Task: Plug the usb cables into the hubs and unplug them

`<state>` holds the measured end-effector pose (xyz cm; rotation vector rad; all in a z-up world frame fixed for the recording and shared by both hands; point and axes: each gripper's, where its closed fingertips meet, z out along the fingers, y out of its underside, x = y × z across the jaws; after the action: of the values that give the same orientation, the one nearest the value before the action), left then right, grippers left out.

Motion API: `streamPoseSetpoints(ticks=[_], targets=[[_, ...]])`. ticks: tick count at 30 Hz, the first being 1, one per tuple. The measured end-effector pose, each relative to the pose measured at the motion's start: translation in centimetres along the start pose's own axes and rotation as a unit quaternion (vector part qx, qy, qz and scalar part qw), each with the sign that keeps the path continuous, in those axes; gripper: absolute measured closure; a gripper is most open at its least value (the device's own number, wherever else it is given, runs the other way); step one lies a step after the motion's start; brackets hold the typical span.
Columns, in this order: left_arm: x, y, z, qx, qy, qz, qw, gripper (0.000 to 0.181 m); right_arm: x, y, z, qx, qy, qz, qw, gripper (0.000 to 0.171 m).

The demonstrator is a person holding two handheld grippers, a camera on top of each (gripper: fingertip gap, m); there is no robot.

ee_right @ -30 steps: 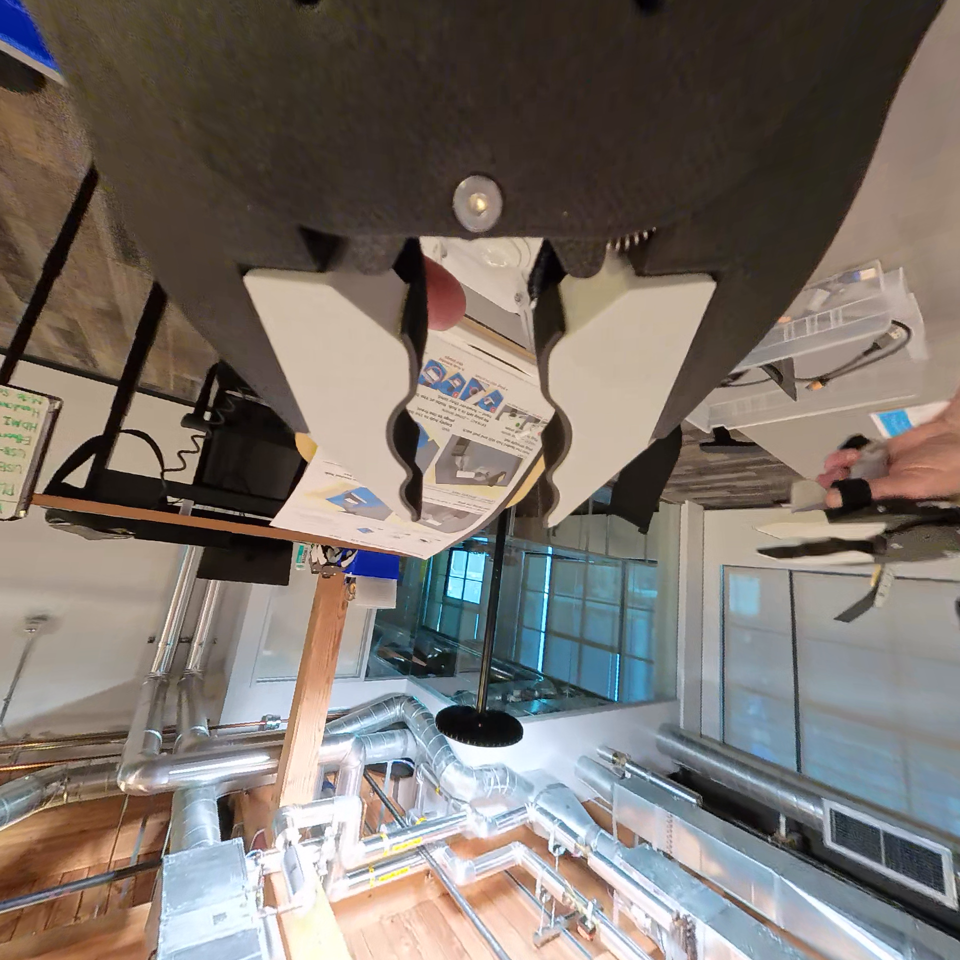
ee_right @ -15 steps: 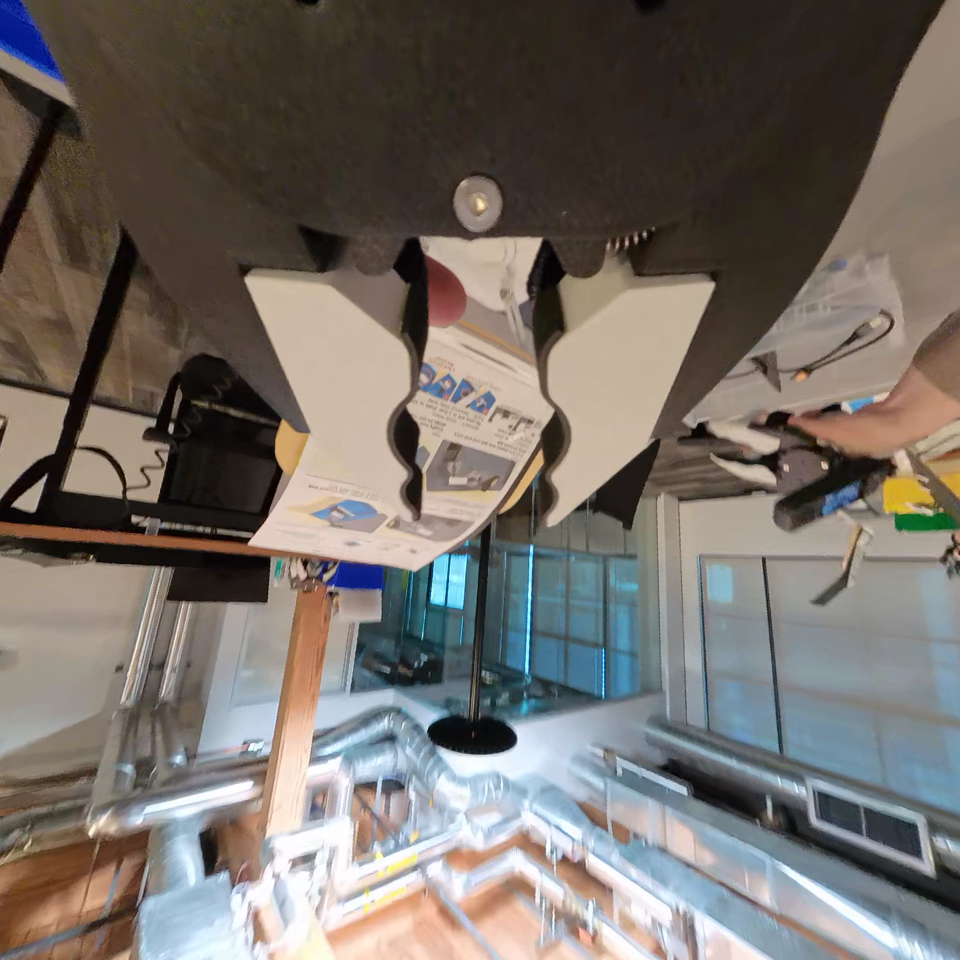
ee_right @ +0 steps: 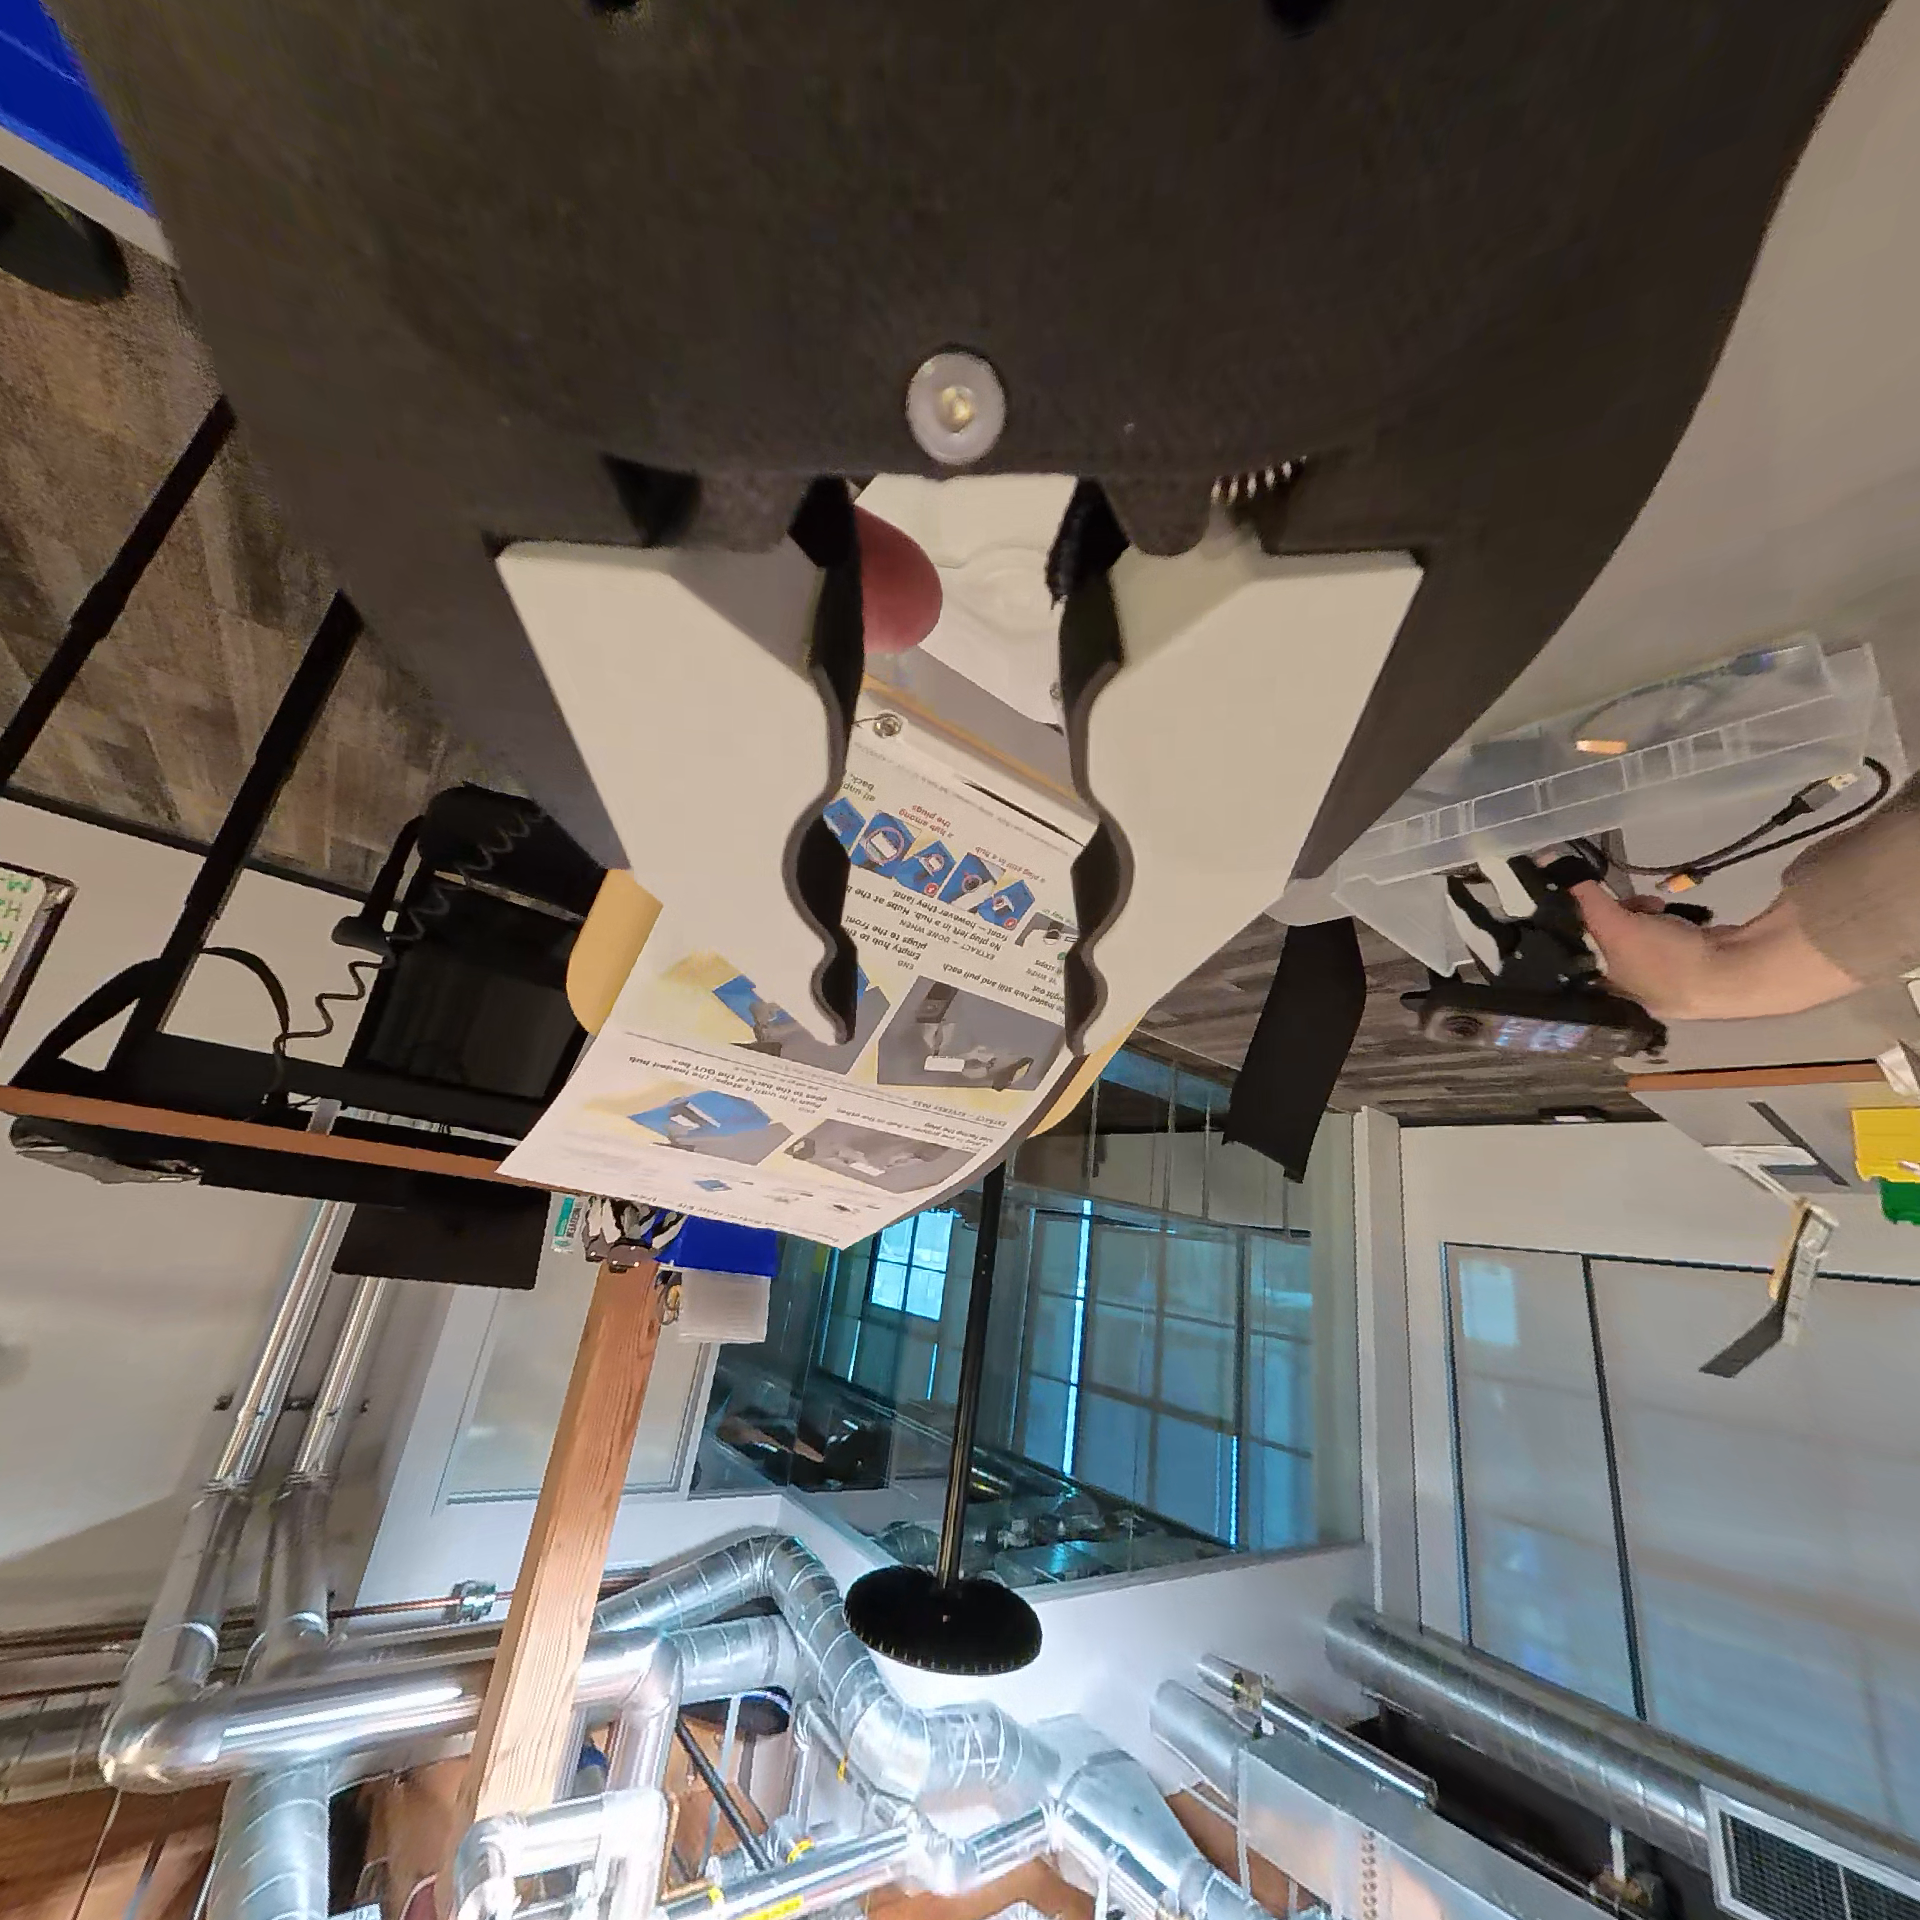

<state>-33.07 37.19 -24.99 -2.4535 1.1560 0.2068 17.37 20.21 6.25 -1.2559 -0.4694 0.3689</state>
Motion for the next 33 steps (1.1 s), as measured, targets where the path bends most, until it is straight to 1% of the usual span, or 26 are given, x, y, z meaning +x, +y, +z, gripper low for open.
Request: streamPoseSetpoints(ticks=[2,4,6,7,11,13,15,19,26,29,33], targets=[[0.9,-0.1,0.8,-0.013,0.048,0.004,0.999,0.125,-0.1,0.3,0.1,-0.004,-0.002,0.0,1.0,0.133],[1.3,-0.3,1.4,-0.03,0.077,0.003,0.997,0.122,0.0,0.5,0.2,-0.01,-0.001,-0.005,1.0,0.134],[1.0,0.2,2.3,-0.07,0.082,0.006,0.994,0.121,0.0,0.7,0.2,-0.011,-0.001,-0.004,1.0,0.134],[0.9,0.0,2.5,-0.077,0.084,-0.003,0.993,0.126,0.0,0.7,0.3,-0.012,-0.002,-0.003,1.0,0.133],[1.5,0.1,3.1,-0.12,0.09,0.025,0.988,0.137,0.2,0.8,0.3,-0.014,-0.001,-0.005,1.0,0.133],[1.5,0.2,3.2,-0.131,0.089,0.032,0.987,0.137,0.2,0.8,0.2,-0.013,-0.002,-0.004,1.0,0.133],[1.4,0.0,2.9,-0.122,0.088,0.035,0.988,0.138,0.2,0.8,0.1,-0.014,-0.002,-0.007,1.0,0.134],[0.7,-0.9,1.2,-0.058,0.077,0.013,0.995,0.138,0.3,0.4,-0.1,-0.011,0.0,-0.01,1.0,0.133],[-1.7,-2.2,-4.3,0.084,0.03,-0.029,0.996,0.138,0.3,0.6,-0.1,-0.013,-0.002,-0.009,1.0,0.133],[-2.3,-3.0,-7.1,0.161,0.026,-0.052,0.985,0.138,-0.1,0.6,0.0,-0.014,-0.007,-0.011,1.0,0.133],[-3.1,-4.0,-11.1,0.252,0.011,-0.079,0.964,0.138,-0.9,1.1,0.4,-0.021,-0.016,-0.016,1.0,0.133]])
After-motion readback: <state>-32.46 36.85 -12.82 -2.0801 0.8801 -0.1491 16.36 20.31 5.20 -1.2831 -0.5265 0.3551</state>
